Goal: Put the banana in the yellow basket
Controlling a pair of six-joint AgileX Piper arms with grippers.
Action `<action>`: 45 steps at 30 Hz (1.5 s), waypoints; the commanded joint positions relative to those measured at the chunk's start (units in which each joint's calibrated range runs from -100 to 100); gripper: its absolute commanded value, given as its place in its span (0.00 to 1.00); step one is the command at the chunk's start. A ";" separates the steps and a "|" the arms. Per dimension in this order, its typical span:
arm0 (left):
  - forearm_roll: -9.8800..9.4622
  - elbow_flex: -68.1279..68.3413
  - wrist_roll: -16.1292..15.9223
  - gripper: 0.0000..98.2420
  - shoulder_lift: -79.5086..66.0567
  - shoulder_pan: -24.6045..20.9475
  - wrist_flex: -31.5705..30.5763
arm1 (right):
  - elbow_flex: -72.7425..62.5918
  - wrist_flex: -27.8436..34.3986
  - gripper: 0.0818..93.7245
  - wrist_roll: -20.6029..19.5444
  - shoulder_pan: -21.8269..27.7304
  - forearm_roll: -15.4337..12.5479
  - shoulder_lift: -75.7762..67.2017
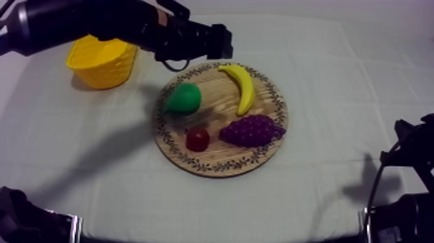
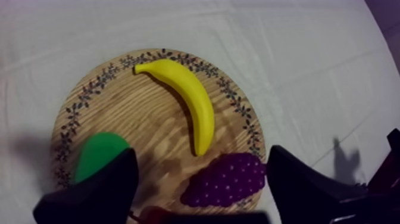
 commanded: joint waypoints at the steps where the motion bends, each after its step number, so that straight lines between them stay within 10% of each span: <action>1: 0.27 -1.79 -0.19 0.81 1.79 0.04 1.30 | 0.05 0.01 0.00 -0.11 0.03 0.01 -0.05; 23: 6.14 -31.22 -4.14 0.78 30.71 -0.60 18.28 | 0.05 0.01 0.00 -0.11 0.03 0.01 -0.05; 45: 6.62 -60.10 -1.90 0.71 49.71 0.69 39.03 | 0.05 0.01 0.00 -0.11 0.03 0.01 -0.05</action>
